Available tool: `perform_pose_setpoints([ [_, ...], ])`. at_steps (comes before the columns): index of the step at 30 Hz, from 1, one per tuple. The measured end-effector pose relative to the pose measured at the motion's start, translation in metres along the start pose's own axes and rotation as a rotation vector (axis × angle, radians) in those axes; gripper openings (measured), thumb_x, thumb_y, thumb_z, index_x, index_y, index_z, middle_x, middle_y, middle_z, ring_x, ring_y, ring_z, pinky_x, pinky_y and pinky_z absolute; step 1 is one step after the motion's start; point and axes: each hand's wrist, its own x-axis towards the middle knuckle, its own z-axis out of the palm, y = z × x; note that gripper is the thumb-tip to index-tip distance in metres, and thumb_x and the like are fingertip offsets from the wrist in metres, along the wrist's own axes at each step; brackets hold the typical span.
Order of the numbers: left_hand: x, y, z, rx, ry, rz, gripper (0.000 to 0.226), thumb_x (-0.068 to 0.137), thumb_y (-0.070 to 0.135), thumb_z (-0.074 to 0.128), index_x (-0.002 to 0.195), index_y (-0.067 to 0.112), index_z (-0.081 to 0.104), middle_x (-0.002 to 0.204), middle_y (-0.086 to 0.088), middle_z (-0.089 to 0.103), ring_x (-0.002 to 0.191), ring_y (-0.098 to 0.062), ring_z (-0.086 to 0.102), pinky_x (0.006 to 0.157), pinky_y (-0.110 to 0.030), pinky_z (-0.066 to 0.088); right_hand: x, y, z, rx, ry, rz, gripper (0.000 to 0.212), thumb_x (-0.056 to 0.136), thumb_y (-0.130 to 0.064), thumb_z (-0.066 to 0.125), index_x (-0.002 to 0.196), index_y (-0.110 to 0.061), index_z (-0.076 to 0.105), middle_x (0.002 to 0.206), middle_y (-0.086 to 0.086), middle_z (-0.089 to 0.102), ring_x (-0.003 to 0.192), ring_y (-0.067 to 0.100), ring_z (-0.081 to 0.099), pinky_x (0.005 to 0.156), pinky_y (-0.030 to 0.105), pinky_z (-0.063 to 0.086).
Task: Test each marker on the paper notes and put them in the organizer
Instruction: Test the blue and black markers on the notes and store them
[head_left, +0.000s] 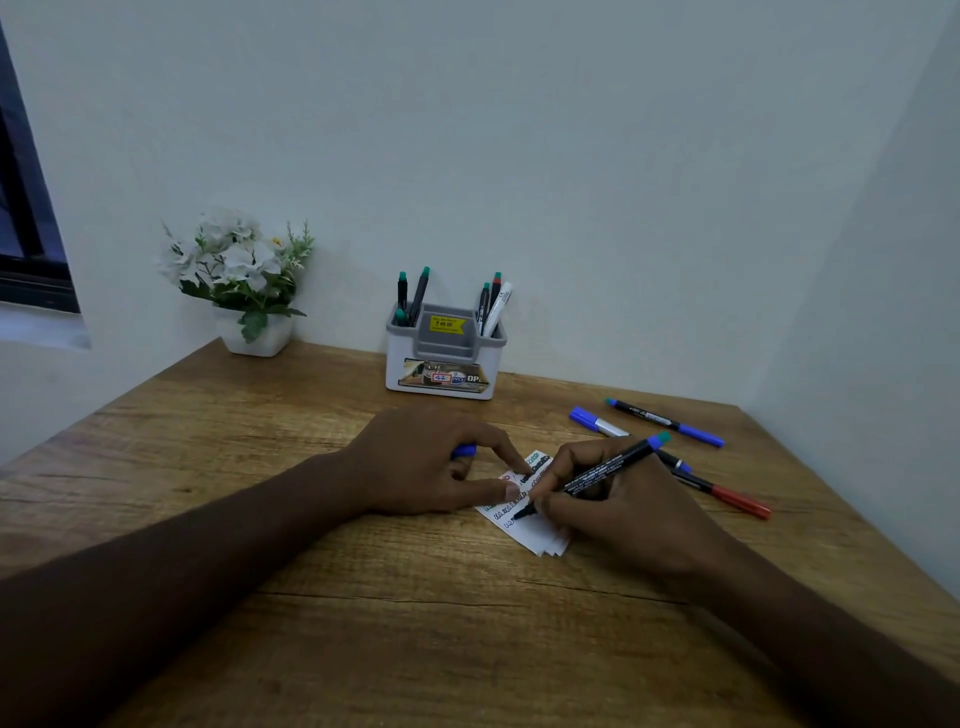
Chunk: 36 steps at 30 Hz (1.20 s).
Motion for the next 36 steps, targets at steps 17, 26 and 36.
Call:
perform_pose_setpoints([
  [17,-0.0010,-0.0002,-0.0005,-0.013,-0.007,0.007,0.043,0.087,0.086,0.049,0.121,0.062,0.062,0.078,0.042,0.056,0.079,0.009,0.056,0.055,-0.022,0.030,-0.0002,-0.0035,-0.0026,0.005,0.017,0.008,0.015,0.089,-0.017,0.079,0.080,-0.029,0.083,0.089,-0.014,0.083,0.087,0.001,0.078,0.074,0.020,0.064],
  [26,-0.0003,-0.0001,-0.0015,0.002,-0.024,0.001,0.041,0.088,0.084,0.051,0.121,0.062,0.062,0.078,0.045,0.054,0.077,0.010,0.055,0.055,-0.021,0.028,-0.0002,-0.0037,-0.0040,0.003,0.019,0.014,0.016,0.089,-0.020,0.080,0.079,-0.033,0.083,0.092,-0.017,0.083,0.091,0.000,0.077,0.077,0.023,0.066],
  [36,0.0007,0.0006,-0.0015,0.014,-0.030,-0.005,0.041,0.088,0.083,0.051,0.122,0.063,0.061,0.081,0.047,0.054,0.082,0.009,0.055,0.057,-0.022,0.031,0.0024,-0.0016,-0.0068,0.018,0.020,0.022,0.016,0.089,-0.017,0.080,0.080,-0.030,0.082,0.091,-0.013,0.084,0.086,0.004,0.079,0.072,0.020,0.064],
])
